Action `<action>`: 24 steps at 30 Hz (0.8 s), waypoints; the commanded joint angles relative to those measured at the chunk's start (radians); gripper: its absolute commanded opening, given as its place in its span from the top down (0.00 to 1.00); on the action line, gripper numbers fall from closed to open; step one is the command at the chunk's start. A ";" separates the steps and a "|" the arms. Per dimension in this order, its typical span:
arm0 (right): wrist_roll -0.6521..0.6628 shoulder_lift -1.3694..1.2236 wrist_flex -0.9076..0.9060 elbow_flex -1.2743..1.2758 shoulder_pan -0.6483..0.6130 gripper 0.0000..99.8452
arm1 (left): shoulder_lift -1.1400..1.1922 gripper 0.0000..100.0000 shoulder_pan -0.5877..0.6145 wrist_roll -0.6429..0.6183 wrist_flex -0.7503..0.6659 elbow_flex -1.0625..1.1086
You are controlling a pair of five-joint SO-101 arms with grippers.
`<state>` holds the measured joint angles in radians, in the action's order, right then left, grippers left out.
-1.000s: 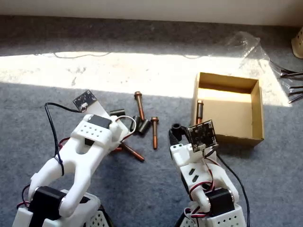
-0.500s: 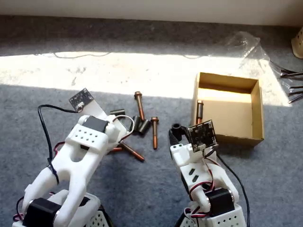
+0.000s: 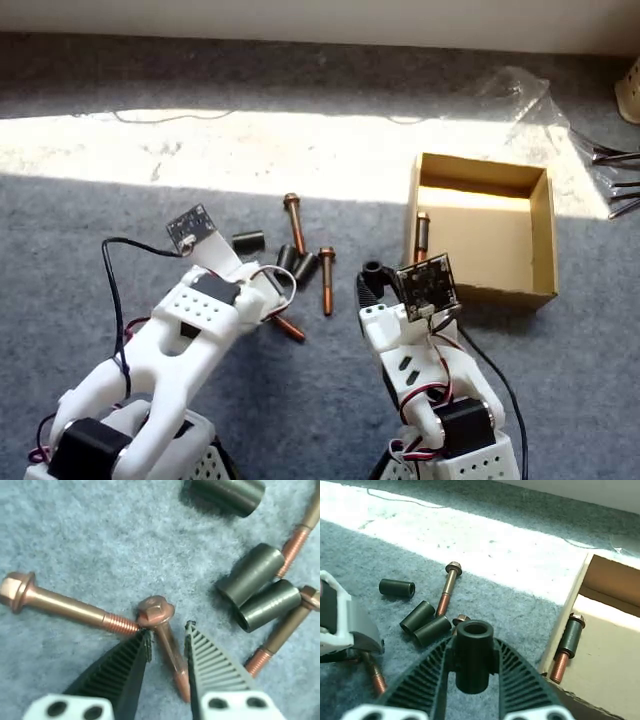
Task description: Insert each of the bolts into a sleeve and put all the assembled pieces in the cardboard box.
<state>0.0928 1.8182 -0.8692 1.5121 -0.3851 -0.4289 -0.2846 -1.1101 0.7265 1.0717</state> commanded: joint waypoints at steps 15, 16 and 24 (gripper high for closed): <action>-0.008 0.008 0.033 -0.016 0.001 1.00 | -0.036 0.88 0.041 -0.005 -0.061 0.001; -0.008 0.008 0.033 -0.016 0.001 1.00 | -0.036 0.88 0.042 -0.005 -0.061 -0.001; -0.008 0.008 0.033 -0.016 0.001 1.00 | -0.036 0.88 0.105 0.021 -0.061 -0.013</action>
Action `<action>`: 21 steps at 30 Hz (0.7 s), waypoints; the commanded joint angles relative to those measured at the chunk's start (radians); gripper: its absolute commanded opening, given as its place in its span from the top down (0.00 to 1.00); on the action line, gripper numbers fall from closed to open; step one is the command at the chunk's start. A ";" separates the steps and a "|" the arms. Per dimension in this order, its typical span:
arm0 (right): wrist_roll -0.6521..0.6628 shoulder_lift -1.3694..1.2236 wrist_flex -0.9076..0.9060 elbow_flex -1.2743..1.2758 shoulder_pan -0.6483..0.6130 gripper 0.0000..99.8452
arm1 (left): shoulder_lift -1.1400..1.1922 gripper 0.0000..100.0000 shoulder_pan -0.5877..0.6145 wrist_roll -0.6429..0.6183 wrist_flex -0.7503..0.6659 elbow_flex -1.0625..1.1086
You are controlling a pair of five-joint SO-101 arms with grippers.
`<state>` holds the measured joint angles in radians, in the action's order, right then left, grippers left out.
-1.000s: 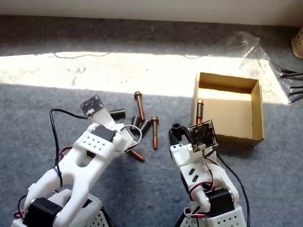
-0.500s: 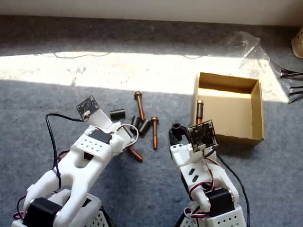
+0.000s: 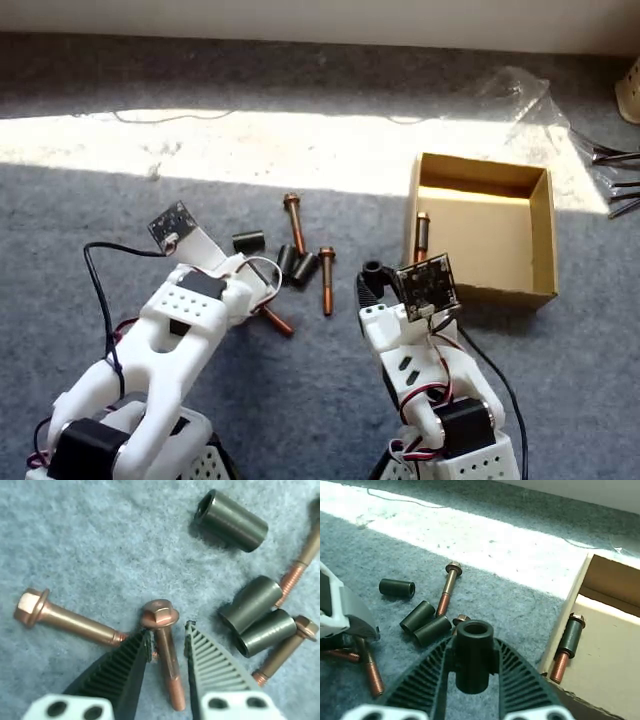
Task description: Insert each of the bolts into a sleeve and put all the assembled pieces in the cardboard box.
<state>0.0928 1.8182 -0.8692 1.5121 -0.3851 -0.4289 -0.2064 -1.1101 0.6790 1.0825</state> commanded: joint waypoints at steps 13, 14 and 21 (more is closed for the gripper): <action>-0.008 0.008 0.031 -0.016 0.001 1.00 | -0.036 0.88 0.030 0.084 -0.014 -0.028; -0.008 0.008 0.031 -0.016 0.001 1.00 | -0.036 0.88 0.030 0.109 -0.014 -0.028; -0.008 0.008 0.031 -0.016 0.001 1.00 | -0.036 0.88 0.031 0.137 -0.014 -0.028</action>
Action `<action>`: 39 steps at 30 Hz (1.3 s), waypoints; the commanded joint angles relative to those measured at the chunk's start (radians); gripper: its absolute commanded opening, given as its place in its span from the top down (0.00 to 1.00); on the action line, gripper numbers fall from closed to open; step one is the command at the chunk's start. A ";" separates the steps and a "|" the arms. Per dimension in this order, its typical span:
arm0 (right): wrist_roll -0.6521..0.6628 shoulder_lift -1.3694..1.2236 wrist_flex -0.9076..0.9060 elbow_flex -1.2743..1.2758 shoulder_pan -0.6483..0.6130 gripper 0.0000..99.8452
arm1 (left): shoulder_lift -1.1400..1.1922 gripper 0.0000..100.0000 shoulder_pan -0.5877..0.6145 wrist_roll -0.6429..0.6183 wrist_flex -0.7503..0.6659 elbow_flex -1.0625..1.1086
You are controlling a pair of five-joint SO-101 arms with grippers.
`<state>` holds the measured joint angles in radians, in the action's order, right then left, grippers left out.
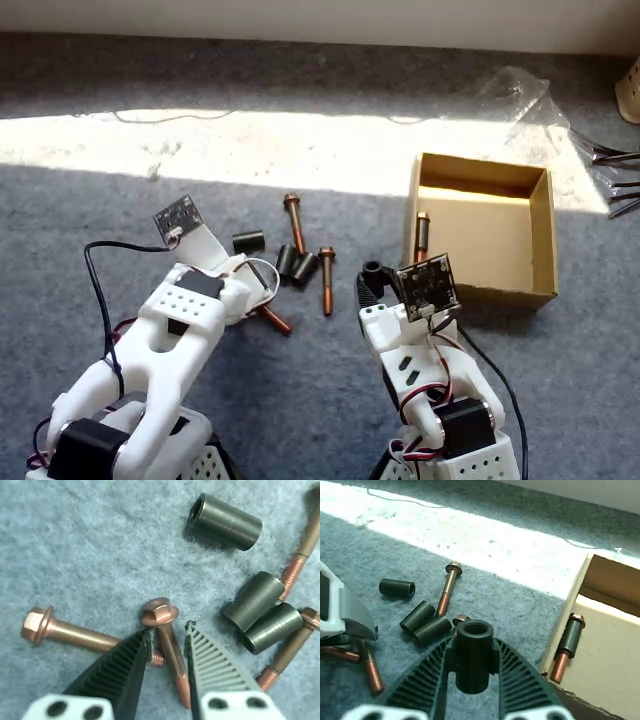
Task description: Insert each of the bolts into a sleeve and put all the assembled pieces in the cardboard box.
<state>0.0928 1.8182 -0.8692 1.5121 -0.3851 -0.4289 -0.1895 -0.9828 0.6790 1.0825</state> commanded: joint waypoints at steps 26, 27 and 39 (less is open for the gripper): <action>-0.008 0.008 0.031 -0.016 0.001 1.00 | 0.344 0.84 0.047 0.006 -0.012 -0.240; -0.008 0.008 0.031 -0.016 0.001 1.00 | 0.344 0.82 0.047 0.006 -0.012 -0.240; -0.008 0.008 0.031 -0.016 0.001 1.00 | 0.337 0.95 0.054 0.005 -0.014 -0.242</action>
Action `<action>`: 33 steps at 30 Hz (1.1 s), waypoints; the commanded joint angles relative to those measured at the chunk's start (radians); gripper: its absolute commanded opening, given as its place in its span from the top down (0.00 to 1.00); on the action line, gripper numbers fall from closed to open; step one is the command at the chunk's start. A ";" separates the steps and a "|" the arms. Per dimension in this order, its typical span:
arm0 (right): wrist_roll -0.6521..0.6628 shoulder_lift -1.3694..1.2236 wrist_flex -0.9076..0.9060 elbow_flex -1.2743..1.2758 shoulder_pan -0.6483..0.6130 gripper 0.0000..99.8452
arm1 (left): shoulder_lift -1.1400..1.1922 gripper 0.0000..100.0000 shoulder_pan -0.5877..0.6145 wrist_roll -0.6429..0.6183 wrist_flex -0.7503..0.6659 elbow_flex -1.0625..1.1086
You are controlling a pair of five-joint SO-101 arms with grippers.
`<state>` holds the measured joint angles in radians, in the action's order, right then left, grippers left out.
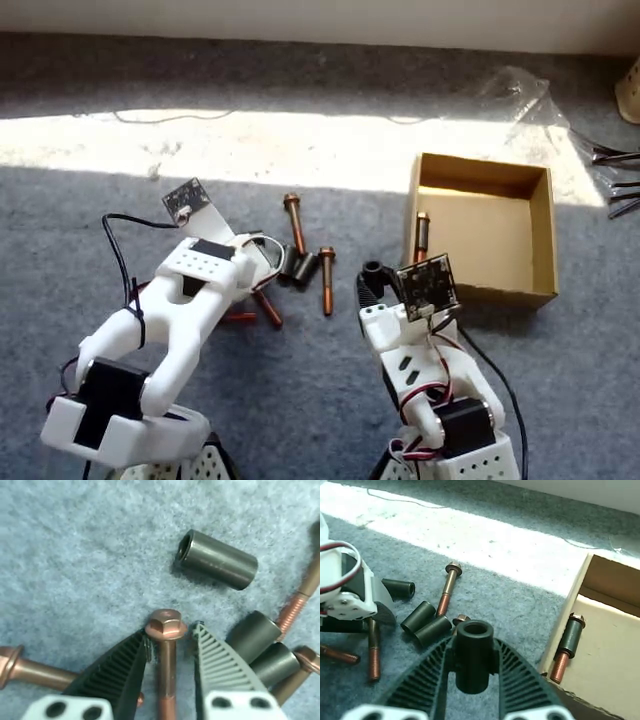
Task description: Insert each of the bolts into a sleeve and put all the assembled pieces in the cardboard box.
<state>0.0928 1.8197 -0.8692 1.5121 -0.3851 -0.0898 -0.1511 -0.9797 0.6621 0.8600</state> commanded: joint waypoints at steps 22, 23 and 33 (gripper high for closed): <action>-0.008 0.007 0.031 -0.016 0.001 1.00 | 0.005 0.99 0.013 0.582 0.264 -0.243; -0.008 0.007 0.031 -0.016 0.001 1.00 | 0.005 0.99 0.015 0.644 0.265 -0.245; -0.008 0.007 0.031 -0.015 0.001 1.00 | 0.004 0.99 0.010 0.844 0.261 -0.260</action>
<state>0.0928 1.8197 -0.8692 1.5121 -0.3851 -0.0775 -0.1465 -0.1557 0.9214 0.6621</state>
